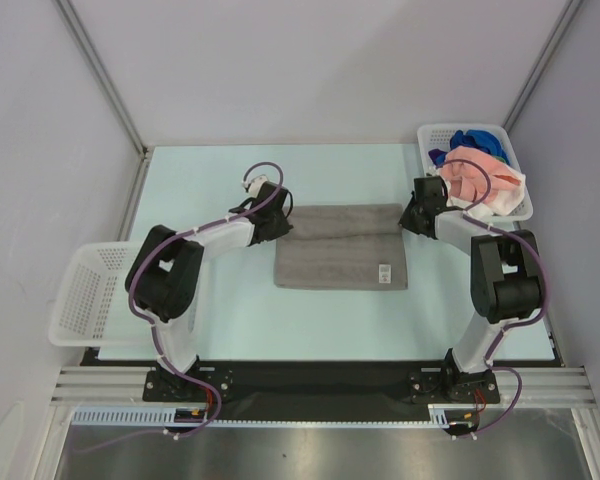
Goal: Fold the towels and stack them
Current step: Fold the towel
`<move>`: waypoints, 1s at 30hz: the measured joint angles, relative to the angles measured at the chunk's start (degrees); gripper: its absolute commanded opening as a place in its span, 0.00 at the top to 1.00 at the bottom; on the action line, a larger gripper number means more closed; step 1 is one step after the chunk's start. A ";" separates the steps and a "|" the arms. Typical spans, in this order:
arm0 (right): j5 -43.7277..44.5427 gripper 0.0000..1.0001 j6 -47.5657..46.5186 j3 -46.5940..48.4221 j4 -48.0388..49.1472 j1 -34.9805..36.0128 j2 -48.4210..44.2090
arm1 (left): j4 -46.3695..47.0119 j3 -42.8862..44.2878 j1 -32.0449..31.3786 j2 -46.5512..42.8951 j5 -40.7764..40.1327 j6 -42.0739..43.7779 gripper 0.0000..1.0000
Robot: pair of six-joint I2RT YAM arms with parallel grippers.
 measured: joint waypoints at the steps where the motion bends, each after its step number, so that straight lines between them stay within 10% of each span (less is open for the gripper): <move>1: 0.00 1.00 -0.09 0.00 -0.15 0.00 -0.13 | -0.02 0.04 0.00 0.00 -0.02 0.22 1.00; 30: -0.59 1.00 -0.90 -2.89 -5.60 1.95 -11.56 | -1.25 -3.80 0.17 -7.56 0.61 2.91 1.00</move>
